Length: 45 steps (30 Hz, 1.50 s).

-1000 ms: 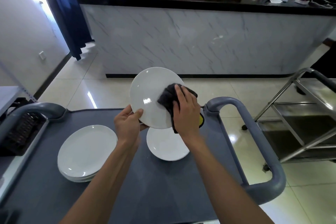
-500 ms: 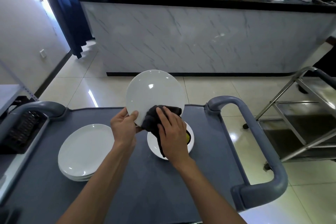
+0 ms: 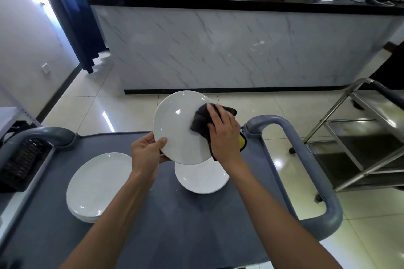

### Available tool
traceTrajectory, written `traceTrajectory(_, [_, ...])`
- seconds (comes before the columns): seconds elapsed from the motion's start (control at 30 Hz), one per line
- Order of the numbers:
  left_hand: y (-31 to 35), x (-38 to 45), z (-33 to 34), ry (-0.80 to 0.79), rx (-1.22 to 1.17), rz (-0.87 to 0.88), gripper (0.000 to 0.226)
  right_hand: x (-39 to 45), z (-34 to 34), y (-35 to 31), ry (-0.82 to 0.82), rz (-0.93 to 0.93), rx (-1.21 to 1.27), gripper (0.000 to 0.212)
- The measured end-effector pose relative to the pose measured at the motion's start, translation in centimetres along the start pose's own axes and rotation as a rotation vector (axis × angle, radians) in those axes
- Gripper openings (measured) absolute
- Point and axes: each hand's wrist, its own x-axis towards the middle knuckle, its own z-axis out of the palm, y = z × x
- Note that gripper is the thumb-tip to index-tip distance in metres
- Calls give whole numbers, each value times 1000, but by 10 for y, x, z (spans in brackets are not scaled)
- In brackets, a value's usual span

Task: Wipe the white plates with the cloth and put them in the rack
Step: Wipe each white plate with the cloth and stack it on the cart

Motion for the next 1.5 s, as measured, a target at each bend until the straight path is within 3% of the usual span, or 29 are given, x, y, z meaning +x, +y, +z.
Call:
traceTrajectory(0.3, [2, 5, -7, -110, 107, -31, 30, 33, -10, -16, 41, -20, 85, 54])
traceTrajectory(0.7, [18, 8, -15, -208, 314, 118, 32, 13, -8, -37, 7, -220, 154, 54])
traceTrajectory(1.0, [8, 14, -25, -111, 222, 138, 29, 10, -6, -16, -70, 19, 274, 56])
traceTrajectory(1.13, [3, 10, -13, 7, 63, 130, 30, 1, -1, -14, -62, 208, 416, 57])
traceTrajectory(1.3, [-2, 5, 8, 108, -107, 105, 27, -24, -1, -36, -18, 427, 610, 57])
traceTrajectory(1.5, [-8, 4, 15, 151, -191, 74, 32, -42, 3, -70, 42, 553, 743, 61])
